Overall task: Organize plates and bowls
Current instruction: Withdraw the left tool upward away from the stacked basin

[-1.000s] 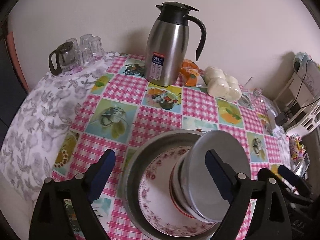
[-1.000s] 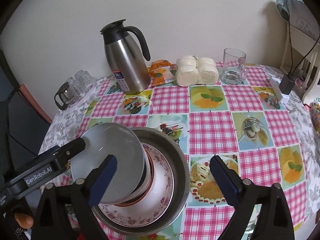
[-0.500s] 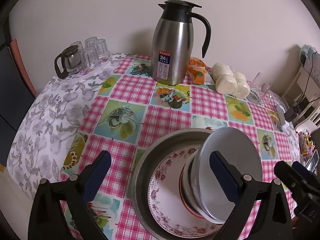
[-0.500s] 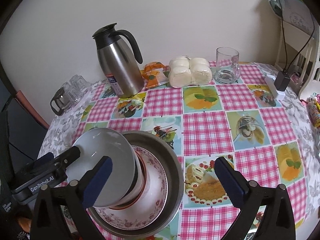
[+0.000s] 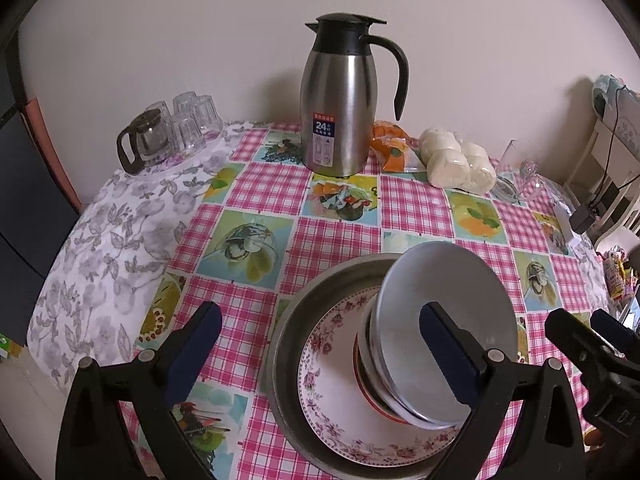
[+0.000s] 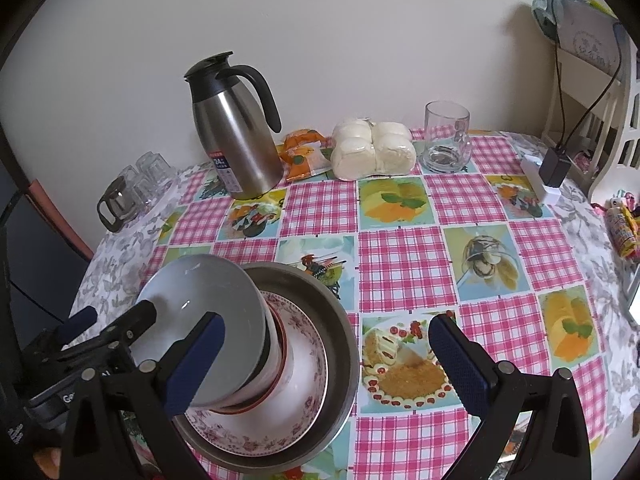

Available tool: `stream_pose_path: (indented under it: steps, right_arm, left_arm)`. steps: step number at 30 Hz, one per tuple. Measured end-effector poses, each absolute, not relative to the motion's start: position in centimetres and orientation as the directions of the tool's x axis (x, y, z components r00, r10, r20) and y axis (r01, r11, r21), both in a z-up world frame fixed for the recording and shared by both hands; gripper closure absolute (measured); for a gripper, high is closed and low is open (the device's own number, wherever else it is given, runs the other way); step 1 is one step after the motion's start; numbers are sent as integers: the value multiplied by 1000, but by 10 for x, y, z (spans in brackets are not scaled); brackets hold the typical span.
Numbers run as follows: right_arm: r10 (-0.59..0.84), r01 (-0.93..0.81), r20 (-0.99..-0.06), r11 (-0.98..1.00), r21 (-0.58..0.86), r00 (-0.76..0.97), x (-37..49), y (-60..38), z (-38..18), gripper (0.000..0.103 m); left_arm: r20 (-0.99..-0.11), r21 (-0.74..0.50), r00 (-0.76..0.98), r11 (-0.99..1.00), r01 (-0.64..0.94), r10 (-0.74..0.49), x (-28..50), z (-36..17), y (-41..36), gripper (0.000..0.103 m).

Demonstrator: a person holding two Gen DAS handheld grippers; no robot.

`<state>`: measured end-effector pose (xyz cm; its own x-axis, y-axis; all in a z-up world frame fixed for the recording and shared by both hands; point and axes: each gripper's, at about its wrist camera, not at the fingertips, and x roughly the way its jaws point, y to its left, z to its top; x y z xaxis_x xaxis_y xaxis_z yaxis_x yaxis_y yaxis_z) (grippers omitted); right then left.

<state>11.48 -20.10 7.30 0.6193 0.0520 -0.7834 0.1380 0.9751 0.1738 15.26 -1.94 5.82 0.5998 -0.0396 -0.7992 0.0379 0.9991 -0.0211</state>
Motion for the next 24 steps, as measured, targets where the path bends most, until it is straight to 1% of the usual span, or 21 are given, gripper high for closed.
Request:
stream_pose_path:
  steps: [3,7,14,24]
  right_arm:
    - [41,141,-781,976,163,623,109,-200,73,0]
    - [29,143,-776,978,154,630,100,-200,75,0]
    - [18,149,-776,978,144,630,82,-202,70,0]
    - [-1,159,-786,980,123,619,56,-206,57,0]
  left_arm:
    - [-783,-14,621,999,31,-30,143,64,-22,4]
    - [-760,37,649,999,7,24,129,68,-24,4]
    - [-793,43,609,999,3,32,112,59,-24,4]
    - [-788,51,616,998,41,15,80,54,-27,4]
